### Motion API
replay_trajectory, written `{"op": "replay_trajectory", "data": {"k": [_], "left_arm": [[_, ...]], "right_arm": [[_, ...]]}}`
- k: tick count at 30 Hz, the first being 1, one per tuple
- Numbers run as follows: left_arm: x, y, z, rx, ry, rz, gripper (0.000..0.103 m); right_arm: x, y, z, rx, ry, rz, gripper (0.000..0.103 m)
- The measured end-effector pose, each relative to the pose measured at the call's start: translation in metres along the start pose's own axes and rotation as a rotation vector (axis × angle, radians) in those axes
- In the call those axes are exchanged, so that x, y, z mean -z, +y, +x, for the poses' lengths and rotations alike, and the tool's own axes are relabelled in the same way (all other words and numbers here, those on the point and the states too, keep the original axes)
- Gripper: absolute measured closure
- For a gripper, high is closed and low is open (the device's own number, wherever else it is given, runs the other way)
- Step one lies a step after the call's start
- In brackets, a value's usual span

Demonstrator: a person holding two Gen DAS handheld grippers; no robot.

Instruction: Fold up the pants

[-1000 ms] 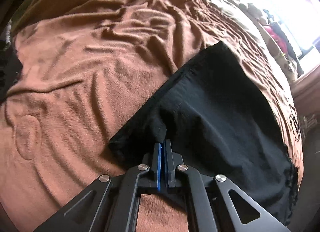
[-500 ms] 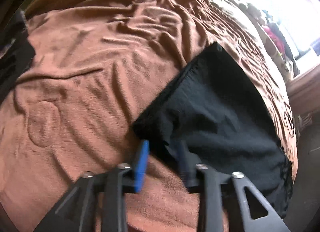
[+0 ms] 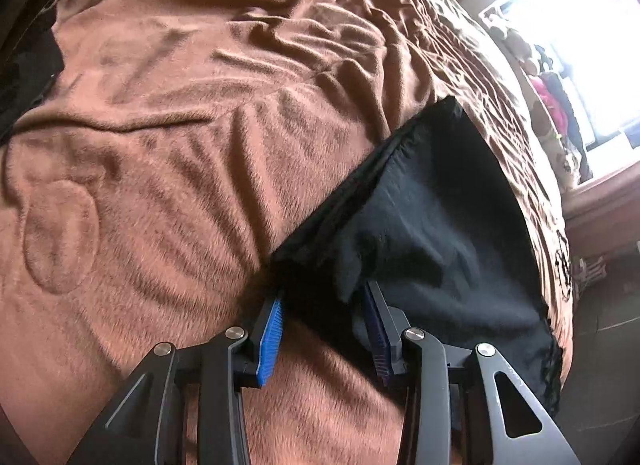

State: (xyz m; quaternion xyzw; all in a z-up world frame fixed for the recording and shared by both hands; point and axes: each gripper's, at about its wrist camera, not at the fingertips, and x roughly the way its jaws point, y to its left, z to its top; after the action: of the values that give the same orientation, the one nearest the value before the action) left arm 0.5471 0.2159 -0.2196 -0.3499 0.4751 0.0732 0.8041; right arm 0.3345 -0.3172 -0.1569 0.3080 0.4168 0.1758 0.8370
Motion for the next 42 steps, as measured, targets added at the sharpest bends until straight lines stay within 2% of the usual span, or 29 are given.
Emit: {"op": "replay_trajectory", "data": {"k": [5, 11, 14, 16, 19, 20, 22, 30, 36, 42], "left_arm": [[-0.007, -0.004, 0.006, 0.001, -0.040, 0.006, 0.063], [-0.001, -0.001, 0.005, 0.042, -0.049, -0.022, 0.063], [-0.004, -0.003, 0.008, 0.039, -0.051, -0.014, 0.063], [-0.009, -0.006, 0.011, 0.034, -0.063, -0.001, 0.063], [-0.014, -0.006, 0.014, 0.024, -0.082, 0.001, 0.073], [-0.014, -0.005, 0.014, 0.021, -0.083, -0.007, 0.082], [-0.014, -0.004, 0.012, 0.031, -0.077, -0.010, 0.092], [-0.011, -0.012, -0.023, 0.095, -0.116, 0.001, 0.094], [0.001, -0.006, -0.053, 0.112, -0.127, -0.006, 0.094], [0.022, 0.017, -0.084, 0.111, -0.134, -0.032, 0.095]], "right_arm": [[-0.002, -0.024, -0.002, -0.059, -0.053, 0.162, 0.051], [0.009, -0.040, -0.003, -0.107, -0.111, 0.252, 0.053], [0.014, -0.047, -0.002, -0.107, -0.128, 0.270, 0.064], [0.016, -0.044, 0.003, -0.103, -0.141, 0.277, 0.079], [0.022, -0.049, 0.005, -0.086, -0.170, 0.307, 0.093], [0.025, -0.049, 0.004, -0.093, -0.179, 0.317, 0.095], [0.030, -0.047, -0.001, -0.103, -0.190, 0.319, 0.100], [0.032, -0.009, -0.025, -0.089, -0.221, 0.197, 0.102], [0.042, -0.007, -0.043, -0.094, -0.218, 0.195, 0.102], [0.050, -0.002, -0.053, -0.075, -0.186, 0.195, 0.102]]}}
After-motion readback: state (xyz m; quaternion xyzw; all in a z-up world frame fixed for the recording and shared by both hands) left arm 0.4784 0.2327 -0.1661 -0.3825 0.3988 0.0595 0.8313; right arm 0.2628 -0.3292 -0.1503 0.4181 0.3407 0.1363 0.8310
